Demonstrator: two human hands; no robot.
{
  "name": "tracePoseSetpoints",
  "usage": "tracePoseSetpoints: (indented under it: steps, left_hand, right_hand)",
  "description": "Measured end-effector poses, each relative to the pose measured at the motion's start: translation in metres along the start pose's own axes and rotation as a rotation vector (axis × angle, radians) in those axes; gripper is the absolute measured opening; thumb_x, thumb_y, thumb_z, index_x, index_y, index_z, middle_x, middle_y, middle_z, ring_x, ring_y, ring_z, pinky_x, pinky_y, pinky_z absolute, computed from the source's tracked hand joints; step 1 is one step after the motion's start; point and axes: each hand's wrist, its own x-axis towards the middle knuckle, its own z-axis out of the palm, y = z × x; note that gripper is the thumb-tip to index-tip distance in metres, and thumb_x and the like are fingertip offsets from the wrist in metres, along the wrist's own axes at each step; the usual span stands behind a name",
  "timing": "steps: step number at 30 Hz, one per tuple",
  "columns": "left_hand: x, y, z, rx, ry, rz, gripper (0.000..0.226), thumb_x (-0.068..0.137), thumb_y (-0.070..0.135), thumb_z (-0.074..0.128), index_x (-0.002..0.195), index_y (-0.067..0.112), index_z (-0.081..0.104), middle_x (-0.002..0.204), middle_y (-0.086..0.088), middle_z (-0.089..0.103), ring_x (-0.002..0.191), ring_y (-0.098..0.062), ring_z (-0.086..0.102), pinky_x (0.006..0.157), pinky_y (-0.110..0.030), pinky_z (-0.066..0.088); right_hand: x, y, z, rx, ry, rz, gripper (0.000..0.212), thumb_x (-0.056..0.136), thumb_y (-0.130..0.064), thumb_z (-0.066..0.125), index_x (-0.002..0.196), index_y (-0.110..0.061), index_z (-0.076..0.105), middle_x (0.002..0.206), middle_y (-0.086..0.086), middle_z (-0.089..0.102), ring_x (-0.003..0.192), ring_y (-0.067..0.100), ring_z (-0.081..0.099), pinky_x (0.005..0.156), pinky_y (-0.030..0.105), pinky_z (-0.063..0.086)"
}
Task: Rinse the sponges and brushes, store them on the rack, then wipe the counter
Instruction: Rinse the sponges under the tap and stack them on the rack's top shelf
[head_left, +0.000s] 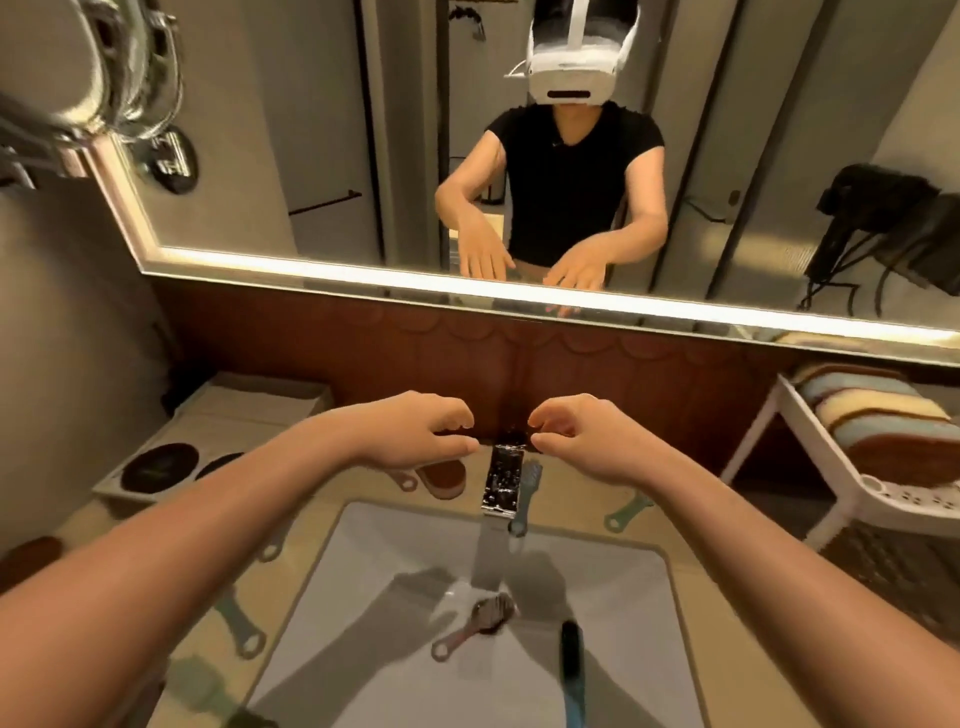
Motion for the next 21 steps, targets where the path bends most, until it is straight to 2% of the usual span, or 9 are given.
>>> tracePoseSetpoints:
  steps: [6, 10, 13, 17, 21]
  left_hand:
    - [-0.03, -0.078, 0.006, -0.137, 0.04, -0.19, 0.039, 0.097, 0.037, 0.043, 0.13, 0.017, 0.049, 0.128, 0.0, 0.054, 0.11, -0.012, 0.051, 0.092, -0.024, 0.04]
    - [-0.034, -0.123, 0.023, -0.191, 0.029, -0.301, 0.04, 0.097, 0.037, 0.043, 0.129, 0.015, 0.05, 0.133, -0.003, 0.052, 0.12, -0.018, 0.049, 0.101, -0.032, 0.04]
    - [-0.034, -0.156, 0.037, -0.257, 0.043, -0.391, 0.042, 0.097, 0.037, 0.044, 0.131, 0.013, 0.048, 0.133, -0.005, 0.052, 0.12, -0.02, 0.049, 0.101, -0.034, 0.041]
    - [-0.034, -0.189, 0.06, -0.344, 0.093, -0.501, 0.03, 0.095, 0.035, 0.049, 0.118, 0.017, 0.055, 0.122, -0.005, 0.058, 0.109, -0.02, 0.055, 0.094, -0.037, 0.047]
    - [-0.028, -0.209, 0.094, -0.402, 0.128, -0.559, 0.026, 0.092, 0.035, 0.053, 0.111, 0.018, 0.057, 0.121, -0.004, 0.058, 0.105, -0.021, 0.057, 0.09, -0.039, 0.051]
  right_hand:
    - [0.043, -0.036, 0.055, 0.008, -0.136, -0.005, 0.03, 0.091, -0.035, 0.053, 0.115, -0.018, 0.061, 0.116, 0.003, 0.064, 0.106, 0.021, 0.059, 0.093, 0.038, 0.049]
    - [0.071, -0.047, 0.09, -0.014, -0.182, 0.042, 0.028, 0.09, -0.033, 0.054, 0.108, -0.013, 0.064, 0.111, 0.008, 0.066, 0.102, 0.026, 0.06, 0.09, 0.043, 0.05]
    - [0.094, -0.05, 0.113, -0.043, -0.222, 0.084, 0.028, 0.09, -0.029, 0.055, 0.105, -0.007, 0.065, 0.107, 0.012, 0.066, 0.098, 0.029, 0.061, 0.087, 0.043, 0.051]
    - [0.125, -0.043, 0.138, -0.087, -0.246, 0.127, 0.03, 0.091, -0.025, 0.055, 0.113, -0.004, 0.06, 0.113, 0.014, 0.063, 0.103, 0.029, 0.058, 0.087, 0.039, 0.049]
    - [0.155, -0.028, 0.168, -0.147, -0.247, 0.202, 0.05, 0.088, -0.029, 0.058, 0.131, -0.007, 0.045, 0.131, 0.015, 0.052, 0.118, 0.032, 0.051, 0.097, 0.042, 0.046]
